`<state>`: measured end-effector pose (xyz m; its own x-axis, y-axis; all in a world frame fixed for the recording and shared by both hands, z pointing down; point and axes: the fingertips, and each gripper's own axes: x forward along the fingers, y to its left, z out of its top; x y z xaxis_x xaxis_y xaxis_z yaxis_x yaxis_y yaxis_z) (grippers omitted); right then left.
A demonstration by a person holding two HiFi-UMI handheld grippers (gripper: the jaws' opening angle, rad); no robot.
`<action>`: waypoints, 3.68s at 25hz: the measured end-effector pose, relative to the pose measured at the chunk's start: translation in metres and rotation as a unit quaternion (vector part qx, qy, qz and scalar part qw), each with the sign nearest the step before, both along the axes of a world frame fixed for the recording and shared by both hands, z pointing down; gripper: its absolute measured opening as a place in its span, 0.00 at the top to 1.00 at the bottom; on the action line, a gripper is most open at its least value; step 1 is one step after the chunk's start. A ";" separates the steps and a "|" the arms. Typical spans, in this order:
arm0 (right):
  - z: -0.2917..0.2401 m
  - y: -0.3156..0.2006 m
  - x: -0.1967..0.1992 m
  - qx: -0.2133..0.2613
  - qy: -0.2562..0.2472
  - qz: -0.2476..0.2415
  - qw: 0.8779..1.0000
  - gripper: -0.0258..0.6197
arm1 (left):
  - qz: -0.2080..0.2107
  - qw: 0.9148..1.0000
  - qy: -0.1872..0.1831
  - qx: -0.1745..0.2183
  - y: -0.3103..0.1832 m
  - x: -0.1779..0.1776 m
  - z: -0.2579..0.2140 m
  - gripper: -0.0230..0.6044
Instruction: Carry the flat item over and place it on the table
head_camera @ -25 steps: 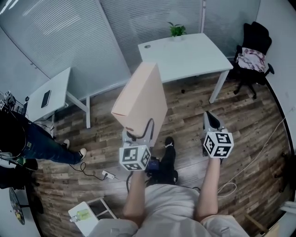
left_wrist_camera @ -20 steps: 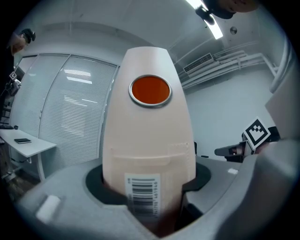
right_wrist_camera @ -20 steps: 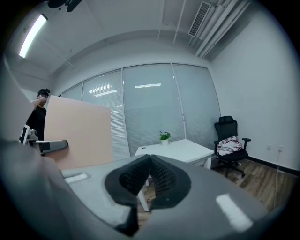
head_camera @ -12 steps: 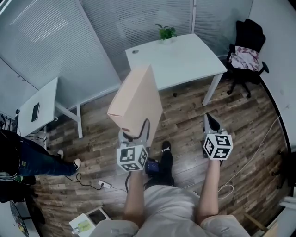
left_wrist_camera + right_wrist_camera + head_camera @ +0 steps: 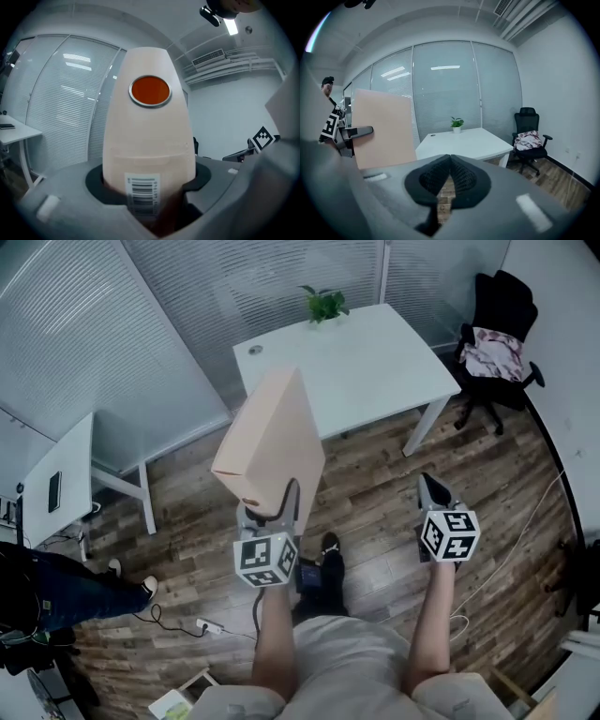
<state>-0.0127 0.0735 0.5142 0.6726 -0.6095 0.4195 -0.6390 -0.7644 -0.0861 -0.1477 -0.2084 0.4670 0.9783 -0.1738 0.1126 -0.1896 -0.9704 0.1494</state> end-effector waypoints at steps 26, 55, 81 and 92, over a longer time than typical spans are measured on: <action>0.005 -0.120 0.182 -0.057 -0.023 -0.033 0.998 0.96 | -0.039 0.997 -0.020 -0.061 -0.134 0.199 0.035 0.48; -0.007 -0.253 0.361 -0.024 0.015 -0.221 0.975 0.96 | -0.312 0.950 0.019 0.015 -0.192 0.196 -0.004 0.49; -0.027 -0.356 0.331 0.022 -0.004 -0.545 0.838 0.96 | -0.411 0.884 0.134 -0.176 -0.057 0.253 0.007 0.49; -0.014 -0.345 0.363 0.029 -0.005 -0.563 0.826 0.96 | -0.375 0.856 0.193 -0.300 -0.017 0.295 0.064 0.49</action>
